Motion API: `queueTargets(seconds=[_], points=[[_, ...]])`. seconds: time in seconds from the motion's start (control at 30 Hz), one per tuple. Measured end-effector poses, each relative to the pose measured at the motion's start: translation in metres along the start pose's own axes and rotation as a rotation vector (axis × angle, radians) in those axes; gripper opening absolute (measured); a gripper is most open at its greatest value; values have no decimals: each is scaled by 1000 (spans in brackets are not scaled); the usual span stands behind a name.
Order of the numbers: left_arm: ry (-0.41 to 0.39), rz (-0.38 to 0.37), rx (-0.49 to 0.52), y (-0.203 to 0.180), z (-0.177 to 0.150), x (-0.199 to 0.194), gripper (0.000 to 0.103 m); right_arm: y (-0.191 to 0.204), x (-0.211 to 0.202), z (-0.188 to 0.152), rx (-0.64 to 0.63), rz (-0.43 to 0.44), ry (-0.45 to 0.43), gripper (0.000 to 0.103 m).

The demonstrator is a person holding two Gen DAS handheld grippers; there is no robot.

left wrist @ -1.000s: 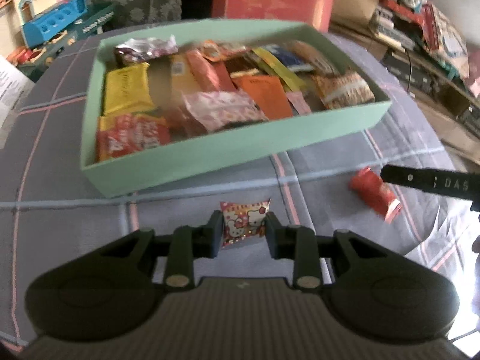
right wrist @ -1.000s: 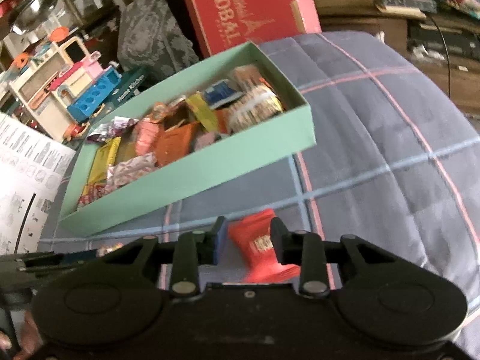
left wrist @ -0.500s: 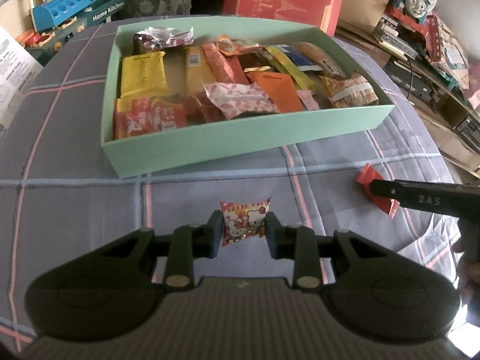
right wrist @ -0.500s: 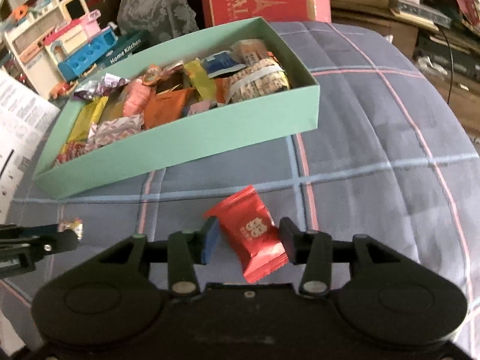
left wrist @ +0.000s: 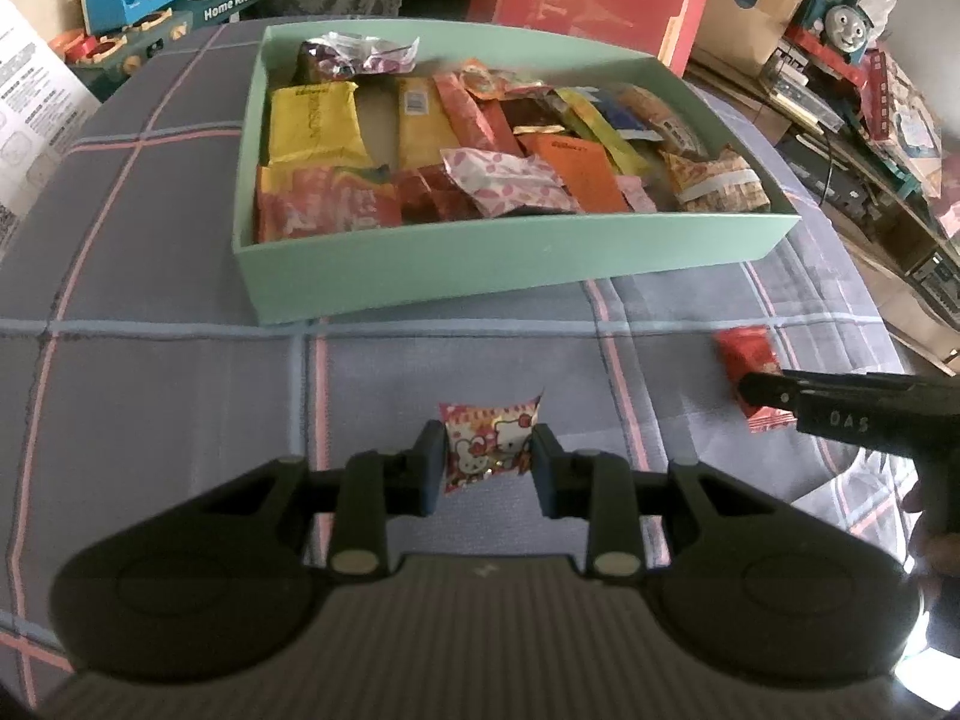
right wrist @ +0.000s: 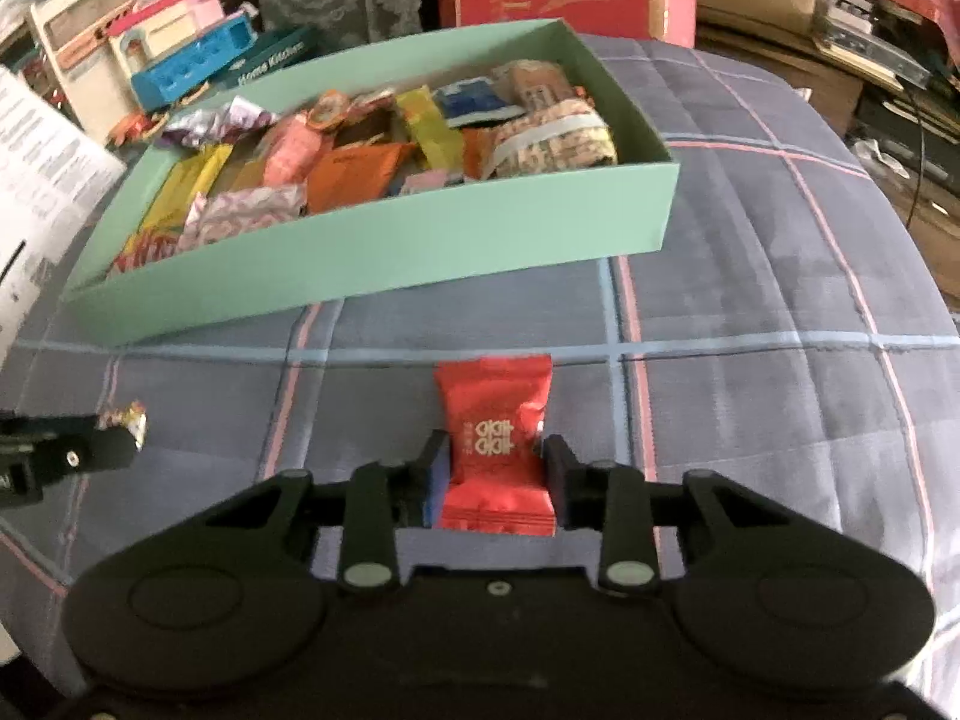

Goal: Organize snacks
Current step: 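Place the Hello Kitty candy in the box with the left tool while the right tool places the red candy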

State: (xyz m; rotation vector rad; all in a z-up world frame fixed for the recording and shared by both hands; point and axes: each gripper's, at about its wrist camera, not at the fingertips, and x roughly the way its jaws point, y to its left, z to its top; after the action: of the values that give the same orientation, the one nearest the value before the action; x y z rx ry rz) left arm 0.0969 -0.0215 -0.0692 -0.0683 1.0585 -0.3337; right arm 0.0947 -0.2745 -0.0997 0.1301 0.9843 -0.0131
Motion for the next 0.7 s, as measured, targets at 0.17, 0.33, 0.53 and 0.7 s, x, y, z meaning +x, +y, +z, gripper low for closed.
queueTargets(seconds=[0.17,0.33,0.53,0.7], points=[[-23,-9,-15,4,6,-7,29,1,-21,12,7,29,-37,16],[-63,-13,-23,7,19,-15,29,9,-33,28,-33,45,-68,16],[-56,-10,-29,8,20,-15,29,-2,-21,18,-19,49,-5,28],[-35,-11,-34,6,15,-9,29,-10,-9,5,60,62,36,31]])
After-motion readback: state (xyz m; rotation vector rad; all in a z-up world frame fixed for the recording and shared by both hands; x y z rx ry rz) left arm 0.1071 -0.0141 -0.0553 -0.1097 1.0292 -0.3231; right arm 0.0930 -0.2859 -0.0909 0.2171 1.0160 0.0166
